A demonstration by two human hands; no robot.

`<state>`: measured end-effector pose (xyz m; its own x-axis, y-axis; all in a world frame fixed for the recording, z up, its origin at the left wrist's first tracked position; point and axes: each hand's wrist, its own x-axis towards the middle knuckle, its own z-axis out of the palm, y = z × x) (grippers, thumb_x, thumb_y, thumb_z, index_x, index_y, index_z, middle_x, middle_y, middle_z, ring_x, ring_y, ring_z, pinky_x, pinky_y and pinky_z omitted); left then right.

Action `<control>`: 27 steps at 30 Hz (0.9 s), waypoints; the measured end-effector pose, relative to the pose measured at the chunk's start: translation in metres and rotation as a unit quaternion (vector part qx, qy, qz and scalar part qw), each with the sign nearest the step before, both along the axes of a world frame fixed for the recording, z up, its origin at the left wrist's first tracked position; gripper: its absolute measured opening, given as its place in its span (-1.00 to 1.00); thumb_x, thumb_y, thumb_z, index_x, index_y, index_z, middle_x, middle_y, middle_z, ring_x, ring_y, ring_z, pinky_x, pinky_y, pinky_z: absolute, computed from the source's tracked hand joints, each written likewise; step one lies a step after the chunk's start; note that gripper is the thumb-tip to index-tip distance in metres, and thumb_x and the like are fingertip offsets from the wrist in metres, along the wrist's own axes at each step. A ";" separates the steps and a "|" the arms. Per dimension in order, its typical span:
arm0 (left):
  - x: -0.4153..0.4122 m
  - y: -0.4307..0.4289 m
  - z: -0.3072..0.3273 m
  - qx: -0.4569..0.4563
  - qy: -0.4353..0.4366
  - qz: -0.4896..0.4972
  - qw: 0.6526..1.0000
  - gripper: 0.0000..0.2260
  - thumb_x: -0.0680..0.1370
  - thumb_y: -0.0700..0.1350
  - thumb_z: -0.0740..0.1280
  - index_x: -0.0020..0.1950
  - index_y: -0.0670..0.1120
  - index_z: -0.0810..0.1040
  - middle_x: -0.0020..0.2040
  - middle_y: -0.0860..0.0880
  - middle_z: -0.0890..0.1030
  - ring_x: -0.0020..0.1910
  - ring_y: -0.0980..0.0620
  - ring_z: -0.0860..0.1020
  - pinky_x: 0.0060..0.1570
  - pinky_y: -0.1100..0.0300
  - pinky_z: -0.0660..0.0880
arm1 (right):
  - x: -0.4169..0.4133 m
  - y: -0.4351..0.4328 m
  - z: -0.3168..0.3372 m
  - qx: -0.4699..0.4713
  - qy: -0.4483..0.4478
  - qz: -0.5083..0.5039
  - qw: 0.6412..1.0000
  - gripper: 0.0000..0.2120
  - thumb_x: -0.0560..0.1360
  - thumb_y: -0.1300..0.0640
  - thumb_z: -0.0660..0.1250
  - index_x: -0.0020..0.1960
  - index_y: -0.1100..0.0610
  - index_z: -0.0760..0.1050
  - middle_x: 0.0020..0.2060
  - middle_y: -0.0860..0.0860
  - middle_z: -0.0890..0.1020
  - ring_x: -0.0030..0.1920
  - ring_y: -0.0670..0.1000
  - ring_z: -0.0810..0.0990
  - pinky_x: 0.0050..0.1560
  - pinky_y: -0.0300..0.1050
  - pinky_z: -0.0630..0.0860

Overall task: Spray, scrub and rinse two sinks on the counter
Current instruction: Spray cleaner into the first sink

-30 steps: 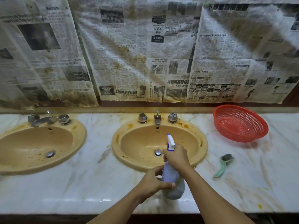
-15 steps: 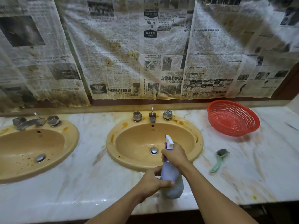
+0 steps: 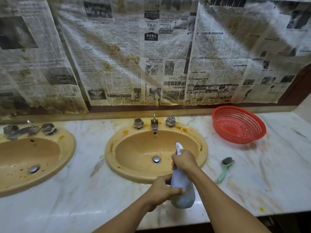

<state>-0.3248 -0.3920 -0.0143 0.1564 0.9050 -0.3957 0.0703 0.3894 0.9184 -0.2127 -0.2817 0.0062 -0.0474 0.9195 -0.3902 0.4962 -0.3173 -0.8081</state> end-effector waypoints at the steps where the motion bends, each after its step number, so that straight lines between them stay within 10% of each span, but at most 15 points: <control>1: 0.001 0.003 0.000 -0.003 -0.001 0.002 1.000 -0.68 0.48 -0.12 0.51 0.23 0.04 0.67 0.13 0.05 0.71 0.06 0.08 0.67 -0.11 0.27 0.55 | 0.001 0.002 -0.001 0.003 -0.002 -0.009 1.000 -0.85 0.48 0.17 0.27 -0.05 0.23 0.55 -0.40 0.08 0.68 -0.43 0.01 0.65 -0.31 -0.14 0.55; 7: 0.008 0.021 -0.005 -0.003 0.008 -0.007 1.000 -0.67 0.45 -0.09 0.53 0.22 0.03 0.67 0.12 0.04 0.72 0.16 -0.02 0.66 0.11 0.11 0.60 | 0.016 0.024 -0.011 -0.018 0.011 0.005 1.000 -0.58 0.38 0.00 0.34 0.22 -0.05 0.41 -0.16 0.09 0.66 -0.22 0.13 0.72 -0.12 0.08 0.68; 16: 0.029 0.050 -0.009 0.008 0.019 -0.031 0.999 -0.65 0.41 -0.09 0.50 0.20 -0.01 0.67 0.10 0.02 0.72 0.07 0.05 0.66 0.10 0.16 0.59 | 0.034 0.037 0.006 -0.005 -0.001 -0.015 1.000 -0.86 0.53 0.17 0.22 0.06 0.01 0.39 -0.15 0.06 0.54 -0.31 0.06 0.74 -0.32 -0.16 0.49; 22: 0.031 0.062 -0.011 0.008 0.021 -0.035 0.999 -0.65 0.42 -0.08 0.50 0.21 0.03 0.67 0.10 0.08 0.72 0.14 0.01 0.66 0.15 0.13 0.60 | 0.043 0.054 -0.013 0.006 -0.014 -0.032 0.999 -0.78 0.35 0.02 0.32 -0.13 0.16 0.46 -0.11 0.18 0.63 -0.13 0.21 0.73 -0.02 0.18 0.65; 27: 0.026 0.062 -0.011 0.010 0.029 -0.026 0.999 -0.63 0.41 -0.08 0.53 0.22 0.03 0.67 0.09 0.10 0.72 0.11 0.05 0.66 0.12 0.14 0.62 | 0.031 0.051 0.001 -0.003 -0.011 -0.011 1.000 -0.87 0.56 0.16 0.27 0.04 0.20 0.50 -0.23 0.12 0.70 -0.34 -0.07 0.71 -0.26 -0.14 0.53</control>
<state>-0.2991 -0.3299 -0.0248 0.1796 0.9041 -0.3878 0.1437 0.3659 0.9195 -0.1814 -0.2308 0.0074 -0.0185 0.9177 -0.3968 0.5076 -0.3334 -0.7945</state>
